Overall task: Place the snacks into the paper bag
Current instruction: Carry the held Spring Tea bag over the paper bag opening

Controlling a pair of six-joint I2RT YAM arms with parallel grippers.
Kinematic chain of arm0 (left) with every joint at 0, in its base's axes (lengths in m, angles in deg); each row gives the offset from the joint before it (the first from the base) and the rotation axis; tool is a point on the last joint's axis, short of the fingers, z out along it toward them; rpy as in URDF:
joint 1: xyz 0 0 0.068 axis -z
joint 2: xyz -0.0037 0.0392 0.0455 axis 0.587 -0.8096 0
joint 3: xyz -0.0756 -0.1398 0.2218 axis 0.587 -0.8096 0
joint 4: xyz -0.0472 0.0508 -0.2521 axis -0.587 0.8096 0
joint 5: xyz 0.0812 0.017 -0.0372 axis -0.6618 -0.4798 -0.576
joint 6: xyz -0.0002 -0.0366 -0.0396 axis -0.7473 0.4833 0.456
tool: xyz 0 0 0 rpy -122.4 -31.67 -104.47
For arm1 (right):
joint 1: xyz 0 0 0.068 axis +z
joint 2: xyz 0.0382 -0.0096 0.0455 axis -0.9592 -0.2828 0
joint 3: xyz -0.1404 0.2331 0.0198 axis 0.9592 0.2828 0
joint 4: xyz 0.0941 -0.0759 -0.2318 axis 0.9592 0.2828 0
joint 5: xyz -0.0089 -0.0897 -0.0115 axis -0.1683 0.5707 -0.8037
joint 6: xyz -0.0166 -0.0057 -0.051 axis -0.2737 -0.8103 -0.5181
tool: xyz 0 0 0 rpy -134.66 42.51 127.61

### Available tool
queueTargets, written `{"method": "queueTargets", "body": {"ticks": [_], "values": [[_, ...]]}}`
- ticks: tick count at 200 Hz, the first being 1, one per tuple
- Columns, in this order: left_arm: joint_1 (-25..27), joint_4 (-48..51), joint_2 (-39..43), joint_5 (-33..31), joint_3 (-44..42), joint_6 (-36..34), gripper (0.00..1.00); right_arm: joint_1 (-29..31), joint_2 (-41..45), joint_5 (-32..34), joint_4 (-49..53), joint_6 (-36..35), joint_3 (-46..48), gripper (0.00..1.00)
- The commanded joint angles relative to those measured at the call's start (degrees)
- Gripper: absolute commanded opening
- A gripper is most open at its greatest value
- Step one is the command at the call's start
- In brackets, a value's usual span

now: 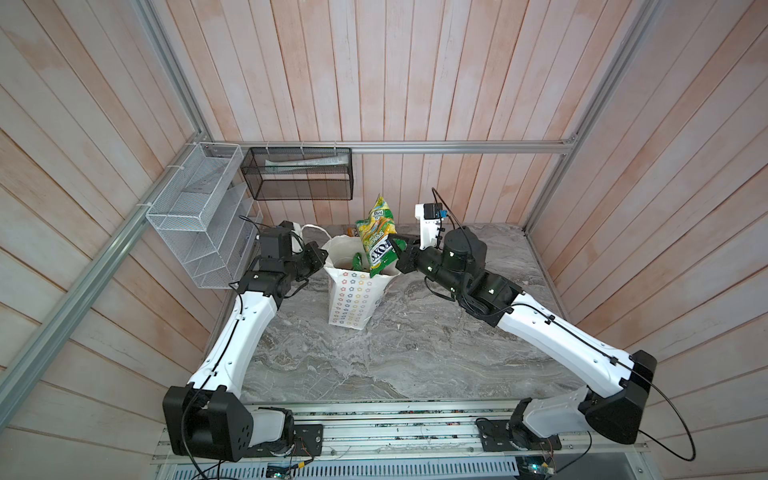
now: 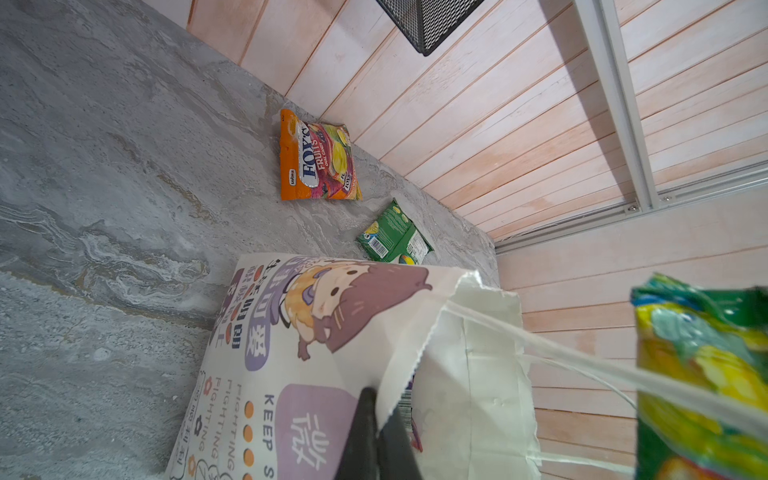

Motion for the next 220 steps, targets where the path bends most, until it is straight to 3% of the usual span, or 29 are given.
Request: {"method": "queueTargets", "body": {"ticks": [1, 80, 220], "values": [[-0.37, -5.80, 1.30, 2.32, 0.47, 0.98, 0.04, -0.08, -1.58, 4.58, -2.38, -4.02, -1.62, 0.00], [-0.46, -5.94, 1.54, 2.23, 0.38, 0.89, 0.04, -0.41, -6.23, 3.28, -7.03, -17.51, -1.35, 0.00], [-1.60, -5.75, 0.99, 1.99, 0.56, 0.87, 0.04, -5.44, -6.03, -13.29, -12.37, -24.47, 3.86, 0.00]]}}
